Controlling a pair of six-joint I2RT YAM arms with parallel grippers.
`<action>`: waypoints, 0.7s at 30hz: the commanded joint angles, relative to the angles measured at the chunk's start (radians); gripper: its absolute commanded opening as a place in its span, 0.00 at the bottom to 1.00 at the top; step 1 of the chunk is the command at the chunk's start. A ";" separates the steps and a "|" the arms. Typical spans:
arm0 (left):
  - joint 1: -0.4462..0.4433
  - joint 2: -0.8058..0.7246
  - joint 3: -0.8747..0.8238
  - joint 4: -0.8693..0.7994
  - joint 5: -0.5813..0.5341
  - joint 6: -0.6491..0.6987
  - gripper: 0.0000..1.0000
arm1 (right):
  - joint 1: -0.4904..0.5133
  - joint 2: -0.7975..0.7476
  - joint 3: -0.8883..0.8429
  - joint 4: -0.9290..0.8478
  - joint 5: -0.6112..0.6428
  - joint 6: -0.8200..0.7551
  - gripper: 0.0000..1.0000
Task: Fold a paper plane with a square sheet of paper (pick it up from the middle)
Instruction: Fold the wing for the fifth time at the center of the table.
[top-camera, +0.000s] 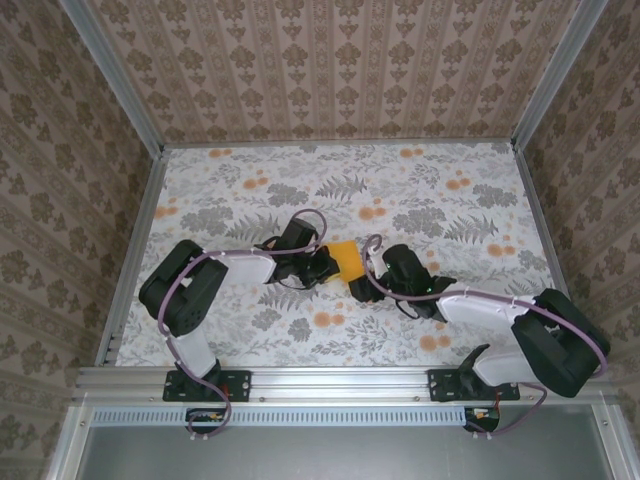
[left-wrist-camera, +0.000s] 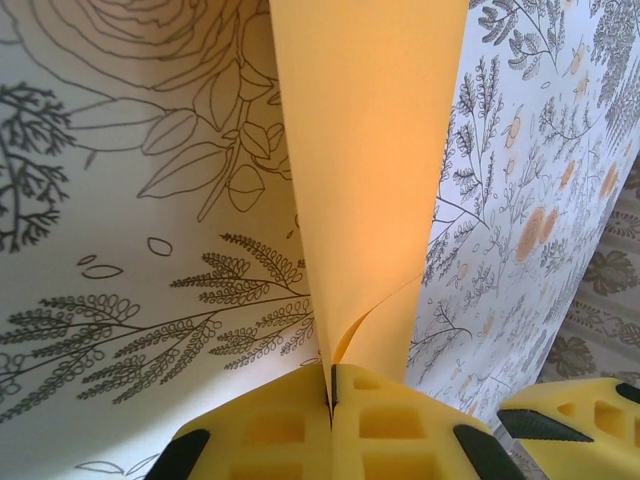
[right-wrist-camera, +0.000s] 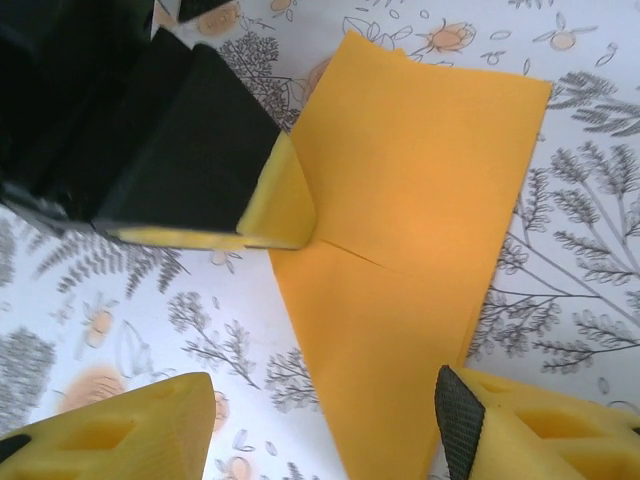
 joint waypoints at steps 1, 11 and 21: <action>-0.007 -0.029 0.033 -0.043 0.012 0.000 0.03 | 0.044 -0.015 -0.034 0.107 0.126 -0.189 0.63; -0.008 -0.046 0.043 -0.080 0.023 -0.009 0.03 | 0.169 0.204 0.023 0.226 0.243 -0.403 0.64; -0.005 -0.065 0.059 -0.144 0.015 0.012 0.03 | 0.180 0.372 0.021 0.424 0.311 -0.482 0.57</action>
